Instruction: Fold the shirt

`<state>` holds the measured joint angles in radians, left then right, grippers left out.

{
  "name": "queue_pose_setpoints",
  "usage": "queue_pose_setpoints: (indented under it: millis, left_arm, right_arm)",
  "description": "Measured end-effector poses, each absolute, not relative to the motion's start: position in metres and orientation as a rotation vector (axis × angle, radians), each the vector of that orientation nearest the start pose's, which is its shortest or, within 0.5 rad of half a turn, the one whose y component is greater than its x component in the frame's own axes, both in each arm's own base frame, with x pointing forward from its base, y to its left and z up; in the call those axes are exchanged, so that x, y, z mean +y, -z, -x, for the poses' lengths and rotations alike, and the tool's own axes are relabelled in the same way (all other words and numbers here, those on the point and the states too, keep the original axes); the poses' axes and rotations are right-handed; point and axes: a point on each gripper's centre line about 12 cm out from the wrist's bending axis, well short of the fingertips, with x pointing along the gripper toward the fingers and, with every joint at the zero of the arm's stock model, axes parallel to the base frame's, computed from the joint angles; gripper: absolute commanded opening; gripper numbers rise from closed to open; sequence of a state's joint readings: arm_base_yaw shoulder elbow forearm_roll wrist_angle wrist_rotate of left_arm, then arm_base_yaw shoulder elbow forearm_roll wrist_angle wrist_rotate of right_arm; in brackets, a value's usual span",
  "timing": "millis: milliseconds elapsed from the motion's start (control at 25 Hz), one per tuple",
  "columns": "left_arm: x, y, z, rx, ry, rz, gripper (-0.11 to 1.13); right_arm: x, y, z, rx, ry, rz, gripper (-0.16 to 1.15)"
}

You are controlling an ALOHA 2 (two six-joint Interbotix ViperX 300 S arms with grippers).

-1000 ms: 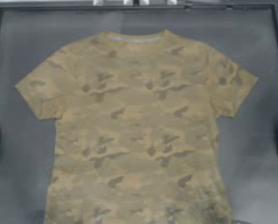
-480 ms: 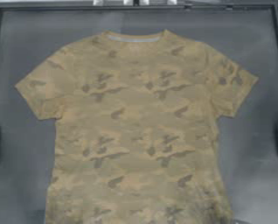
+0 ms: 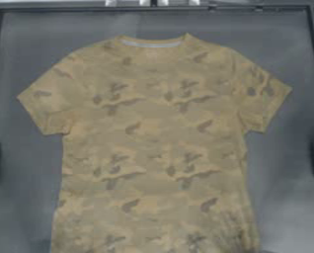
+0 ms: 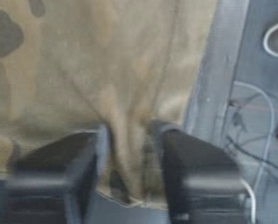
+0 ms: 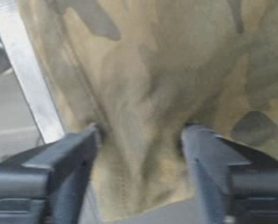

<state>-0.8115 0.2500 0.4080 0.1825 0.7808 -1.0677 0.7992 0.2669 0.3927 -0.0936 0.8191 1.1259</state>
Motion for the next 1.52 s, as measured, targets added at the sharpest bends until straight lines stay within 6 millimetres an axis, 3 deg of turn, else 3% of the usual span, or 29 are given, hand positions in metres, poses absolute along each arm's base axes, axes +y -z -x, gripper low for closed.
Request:
queue_pose_setpoints:
  millis: [120, 240, 360, 440, 1000, 1280, 1520]
  left_arm:
    - [-0.27, -0.103, -0.276, 1.38, -0.081, 0.12, 0.21]
    - [-0.27, -0.103, -0.276, 1.38, -0.075, 0.114, 0.06]
    - [-0.271, -0.104, -0.275, 1.38, -0.059, 0.099, 0.02]
    - [-0.271, -0.104, -0.275, 1.381, -0.057, 0.095, 0.03]
    - [-0.275, -0.115, -0.277, 1.4, -0.111, 0.092, 0.04]
    - [-0.276, -0.134, -0.279, 1.418, -0.176, 0.015, 0.04]
    - [-0.274, -0.174, -0.276, 1.388, -0.211, -0.003, 0.04]
  right_arm:
    - [0.27, -0.099, -0.274, 1.451, 0.178, -0.23, 0.61]
    - [0.27, -0.097, -0.273, 1.459, 0.175, -0.226, 0.38]
    - [0.271, -0.097, -0.272, 1.467, 0.172, -0.229, 0.12]
    - [0.273, -0.096, -0.271, 1.469, 0.167, -0.225, 0.03]
    - [0.278, -0.109, -0.271, 1.458, 0.168, -0.223, 0.08]
    - [0.275, -0.146, -0.27, 1.389, 0.168, -0.225, 0.08]
    - [0.267, -0.177, -0.265, 1.345, 0.19, -0.226, 0.08]
